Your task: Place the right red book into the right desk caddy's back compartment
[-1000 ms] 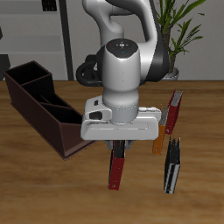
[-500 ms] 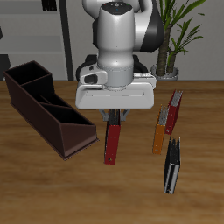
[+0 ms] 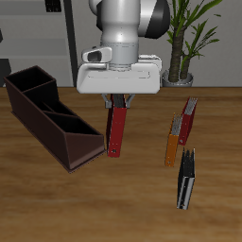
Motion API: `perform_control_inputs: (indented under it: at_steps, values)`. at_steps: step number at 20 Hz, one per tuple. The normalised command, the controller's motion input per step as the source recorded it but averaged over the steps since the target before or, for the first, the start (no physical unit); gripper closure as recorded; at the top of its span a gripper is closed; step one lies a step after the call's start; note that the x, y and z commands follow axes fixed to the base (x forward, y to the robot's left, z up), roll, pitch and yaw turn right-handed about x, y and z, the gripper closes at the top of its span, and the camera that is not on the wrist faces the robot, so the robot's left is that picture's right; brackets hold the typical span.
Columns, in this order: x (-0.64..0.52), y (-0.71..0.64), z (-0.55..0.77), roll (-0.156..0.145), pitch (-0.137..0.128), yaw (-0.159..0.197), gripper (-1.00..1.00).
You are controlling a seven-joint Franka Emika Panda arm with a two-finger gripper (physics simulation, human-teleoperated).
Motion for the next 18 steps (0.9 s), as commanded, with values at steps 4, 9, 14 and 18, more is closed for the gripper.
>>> perform_control_inputs:
  at_steps: [4, 9, 14, 18]
  values:
    - [-0.37, -0.07, 0.25, -0.011, -0.075, 0.059, 1.00]
    - [-0.36, -0.04, 0.19, -0.001, -0.046, 0.056, 1.00]
    - [-0.36, -0.07, 0.17, -0.001, -0.065, 0.050, 1.00]
    - [-0.37, -0.10, 0.15, -0.015, -0.032, 0.046, 1.00]
